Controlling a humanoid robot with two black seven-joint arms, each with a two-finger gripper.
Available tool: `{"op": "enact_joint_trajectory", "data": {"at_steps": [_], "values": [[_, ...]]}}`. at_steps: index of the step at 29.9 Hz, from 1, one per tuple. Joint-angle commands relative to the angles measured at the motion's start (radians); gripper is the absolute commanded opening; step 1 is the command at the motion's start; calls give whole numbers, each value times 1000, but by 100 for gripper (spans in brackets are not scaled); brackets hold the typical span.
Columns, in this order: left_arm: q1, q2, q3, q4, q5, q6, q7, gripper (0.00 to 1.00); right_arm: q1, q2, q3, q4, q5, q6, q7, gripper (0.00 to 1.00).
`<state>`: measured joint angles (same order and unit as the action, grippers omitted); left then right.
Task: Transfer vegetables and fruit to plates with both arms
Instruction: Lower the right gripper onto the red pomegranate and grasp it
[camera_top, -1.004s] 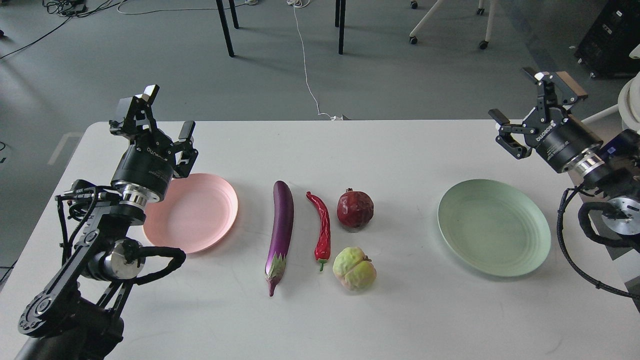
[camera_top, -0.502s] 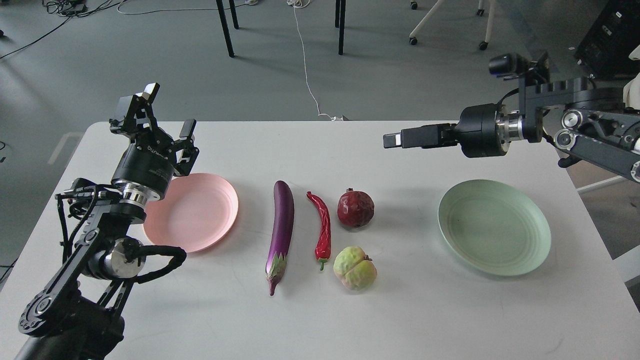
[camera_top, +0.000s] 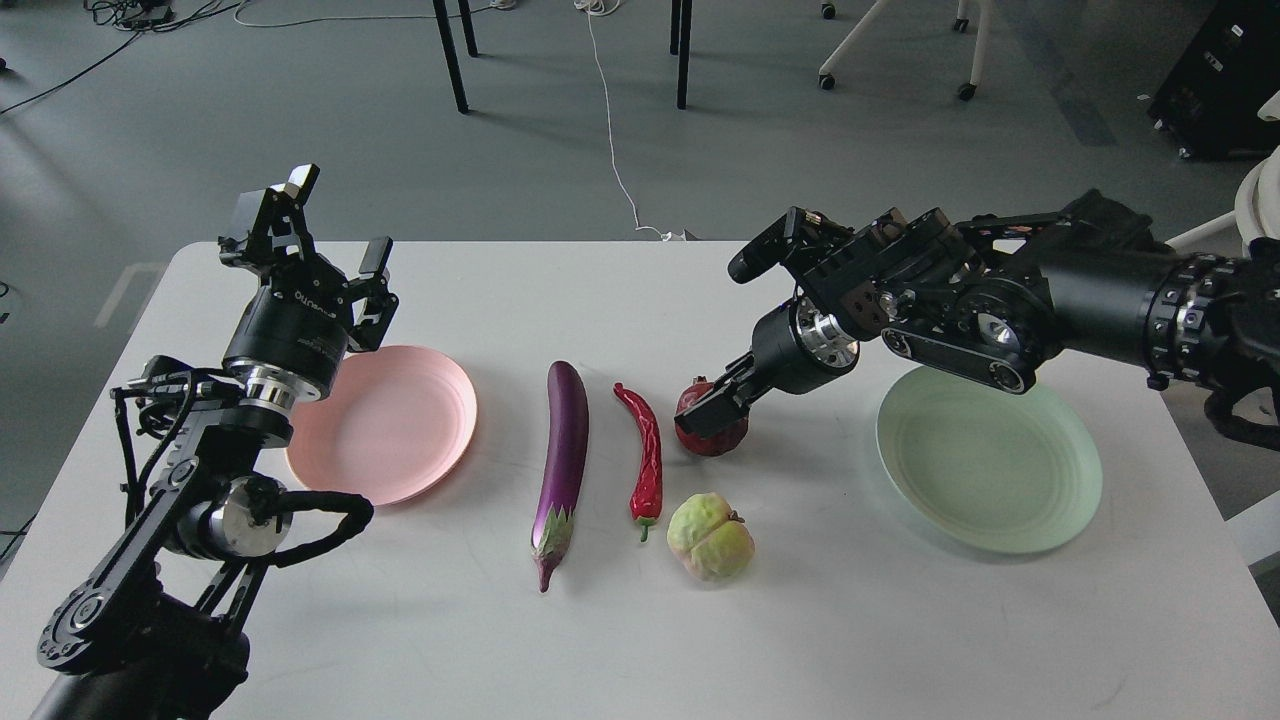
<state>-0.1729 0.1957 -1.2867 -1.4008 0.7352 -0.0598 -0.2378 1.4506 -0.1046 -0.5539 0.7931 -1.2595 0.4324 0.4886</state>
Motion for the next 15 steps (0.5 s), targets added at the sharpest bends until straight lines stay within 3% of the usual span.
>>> {"op": "enact_joint_trajectory", "data": {"at_steps": [1, 15], "values": [[1, 1, 0, 0, 0, 0, 0, 98, -3, 25, -23, -23, 2, -1, 0, 98], [0, 2, 0, 0, 0, 0, -1, 98, -59, 52, -27, -72, 2, -52, 0, 94]]}}
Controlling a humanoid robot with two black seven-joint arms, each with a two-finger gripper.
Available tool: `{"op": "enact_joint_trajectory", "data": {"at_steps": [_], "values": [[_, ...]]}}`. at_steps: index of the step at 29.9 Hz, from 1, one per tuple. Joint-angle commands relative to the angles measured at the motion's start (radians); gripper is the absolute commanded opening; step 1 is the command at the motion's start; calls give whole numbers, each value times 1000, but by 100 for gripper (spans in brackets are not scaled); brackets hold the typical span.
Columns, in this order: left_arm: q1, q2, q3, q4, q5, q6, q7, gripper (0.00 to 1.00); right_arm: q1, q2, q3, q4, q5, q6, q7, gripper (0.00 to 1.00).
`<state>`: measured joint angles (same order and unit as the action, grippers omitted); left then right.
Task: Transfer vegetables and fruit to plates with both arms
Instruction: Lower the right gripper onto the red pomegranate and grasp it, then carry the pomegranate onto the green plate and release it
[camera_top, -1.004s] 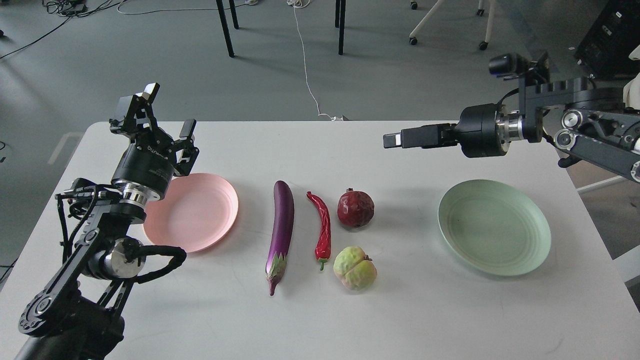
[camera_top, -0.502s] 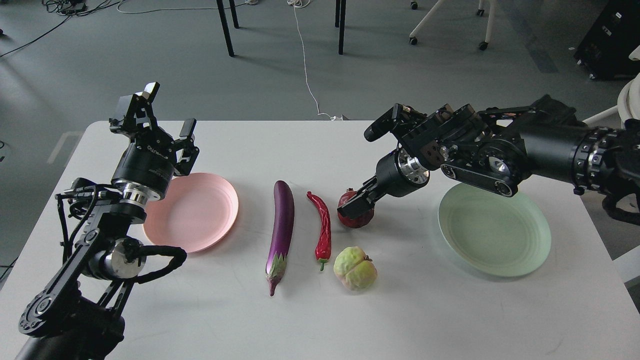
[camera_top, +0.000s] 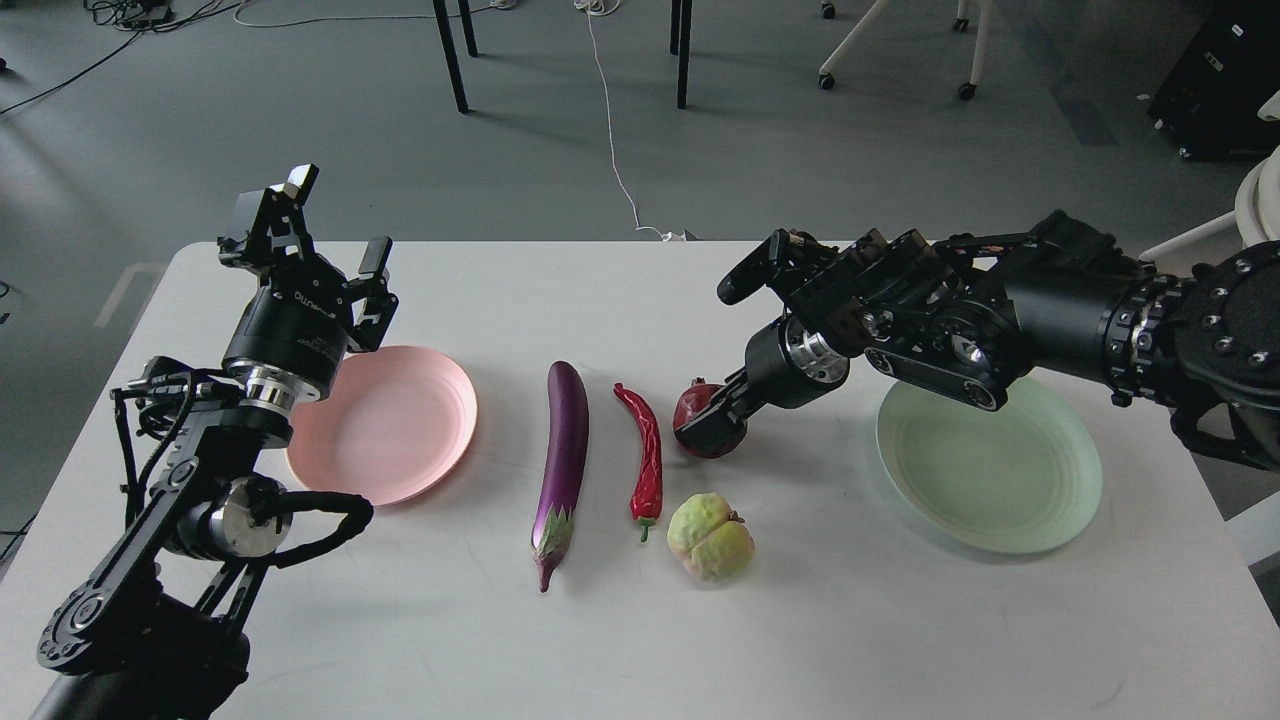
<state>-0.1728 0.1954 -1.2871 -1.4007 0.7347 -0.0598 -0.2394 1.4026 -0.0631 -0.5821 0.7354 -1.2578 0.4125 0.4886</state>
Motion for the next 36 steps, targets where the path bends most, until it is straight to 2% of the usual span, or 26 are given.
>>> {"op": "enact_joint_trajectory", "data": {"at_steps": [1, 3, 6, 9, 11, 16, 19, 27, 32, 36], "values": [[-1, 3, 0, -1, 0, 0, 0, 98, -13, 20, -1, -19, 0, -41, 0, 91], [1, 3, 0, -3, 0, 0, 2, 98, -13, 29, -2, -22, 0, -46, 0, 89], [-1, 3, 0, -9, 0, 0, 2, 98, -8, 31, -2, -25, 0, -46, 0, 76], [-1, 6, 0, -11, 0, 1, 2, 98, -5, 29, -8, -25, 0, -44, 0, 54], [1, 6, 0, -11, 0, 1, 2, 98, -1, 31, -31, -24, 0, -44, 0, 45], [3, 6, 0, -18, 0, 1, 2, 98, 25, 19, -39, -11, 3, -43, 0, 44], [6, 6, 0, -18, 0, 1, 2, 98, 84, -36, -36, 19, 6, -43, 0, 44], [13, 7, -1, -30, 0, 1, 2, 98, 277, -371, -42, 235, -55, -40, 0, 48], [13, -1, 0, -30, 0, 0, 0, 98, 253, -549, -45, 256, -259, -41, 0, 48], [15, -2, 0, -30, 0, 0, 0, 98, 164, -623, -44, 249, -295, -43, 0, 48]]}}
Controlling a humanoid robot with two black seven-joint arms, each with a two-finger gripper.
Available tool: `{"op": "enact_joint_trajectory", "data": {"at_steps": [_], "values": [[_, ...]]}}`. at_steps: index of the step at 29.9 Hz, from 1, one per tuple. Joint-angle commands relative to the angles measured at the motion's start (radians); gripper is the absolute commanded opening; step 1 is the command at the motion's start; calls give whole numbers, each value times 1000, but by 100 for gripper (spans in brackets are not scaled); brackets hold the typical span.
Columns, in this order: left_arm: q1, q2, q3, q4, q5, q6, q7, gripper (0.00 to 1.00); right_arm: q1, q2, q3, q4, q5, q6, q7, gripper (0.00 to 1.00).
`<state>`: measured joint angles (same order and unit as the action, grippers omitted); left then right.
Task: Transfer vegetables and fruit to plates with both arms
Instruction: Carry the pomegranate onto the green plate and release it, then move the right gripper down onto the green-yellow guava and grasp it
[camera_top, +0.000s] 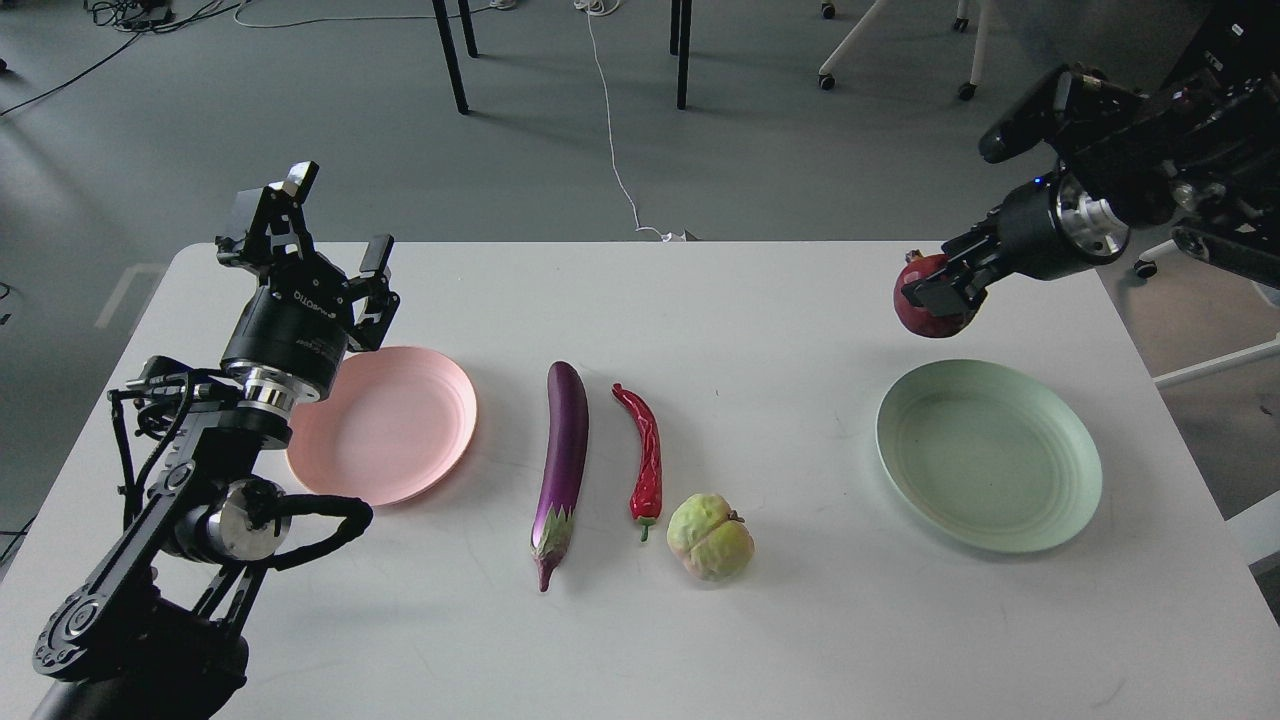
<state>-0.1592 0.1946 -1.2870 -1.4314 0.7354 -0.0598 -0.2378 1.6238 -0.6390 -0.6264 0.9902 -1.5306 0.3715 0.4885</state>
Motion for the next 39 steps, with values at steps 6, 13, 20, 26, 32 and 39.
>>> {"op": "enact_joint_trajectory", "data": {"at_steps": [6, 13, 20, 26, 32, 39], "values": [[0, -1, 0, 0, -1, 0, 0, 98, -151, -48, 5, -18, -22, -6, 0, 49], [-2, -4, 0, 0, -1, 0, -2, 98, -203, -38, 13, -84, -22, -40, 0, 75], [-3, -3, 0, 0, -1, 0, -2, 98, -197, -18, 33, -93, -17, -60, 0, 95], [-5, -1, 0, 0, 1, 0, -2, 98, -84, -19, 126, 48, 7, -51, 0, 96], [-5, 0, 0, 0, 1, 2, 0, 98, -2, 62, 114, 297, 151, 6, 0, 96], [-3, 8, -5, -1, 1, 14, -2, 98, -19, 241, 108, 297, 159, 29, 0, 96]]}}
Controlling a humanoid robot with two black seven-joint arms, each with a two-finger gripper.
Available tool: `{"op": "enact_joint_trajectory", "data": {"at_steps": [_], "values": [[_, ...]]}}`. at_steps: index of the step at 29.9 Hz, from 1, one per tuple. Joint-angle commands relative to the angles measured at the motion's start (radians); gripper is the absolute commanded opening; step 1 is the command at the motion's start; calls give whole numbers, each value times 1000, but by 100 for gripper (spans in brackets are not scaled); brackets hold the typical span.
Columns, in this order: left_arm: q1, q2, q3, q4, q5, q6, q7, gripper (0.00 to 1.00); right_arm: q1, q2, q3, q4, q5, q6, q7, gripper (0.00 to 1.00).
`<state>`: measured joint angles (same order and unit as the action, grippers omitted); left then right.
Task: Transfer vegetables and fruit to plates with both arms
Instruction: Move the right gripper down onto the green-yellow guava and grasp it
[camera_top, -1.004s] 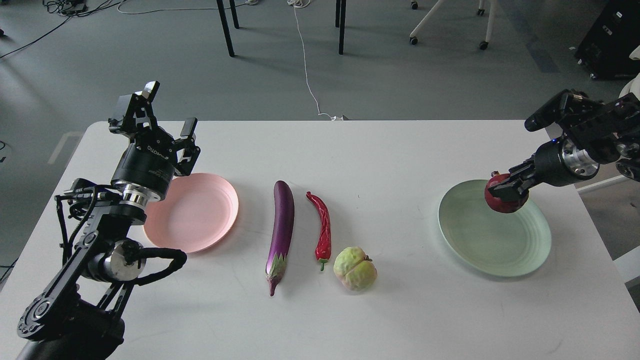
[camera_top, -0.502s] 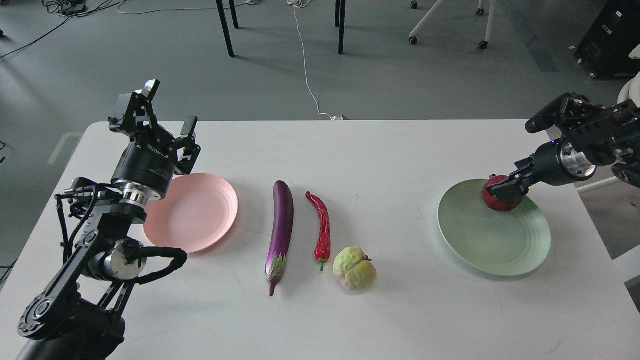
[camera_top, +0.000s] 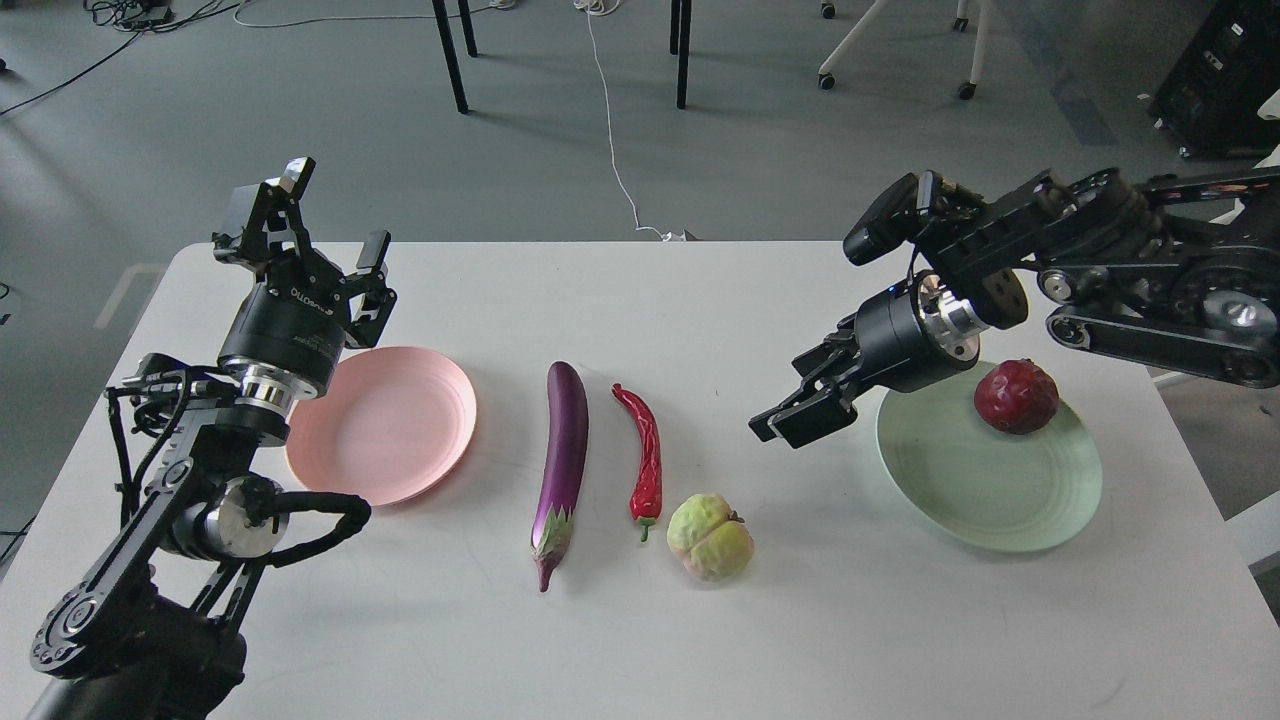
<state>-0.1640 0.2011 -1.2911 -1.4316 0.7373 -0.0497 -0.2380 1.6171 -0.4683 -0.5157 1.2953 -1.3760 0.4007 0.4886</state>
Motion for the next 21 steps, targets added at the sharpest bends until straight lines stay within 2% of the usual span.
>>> {"op": "enact_joint_trajectory", "data": {"at_steps": [1, 11, 21], "values": [[1, 1, -1, -1, -1, 4, 0, 98, -22, 97, -4, -20, 12, 0, 0, 96], [3, 1, -1, -1, -1, 4, -1, 98, -103, 275, -36, -145, 23, -6, 0, 95], [1, 5, -5, -1, -1, 4, 0, 98, -140, 323, -90, -186, 23, -5, 0, 94]]}}
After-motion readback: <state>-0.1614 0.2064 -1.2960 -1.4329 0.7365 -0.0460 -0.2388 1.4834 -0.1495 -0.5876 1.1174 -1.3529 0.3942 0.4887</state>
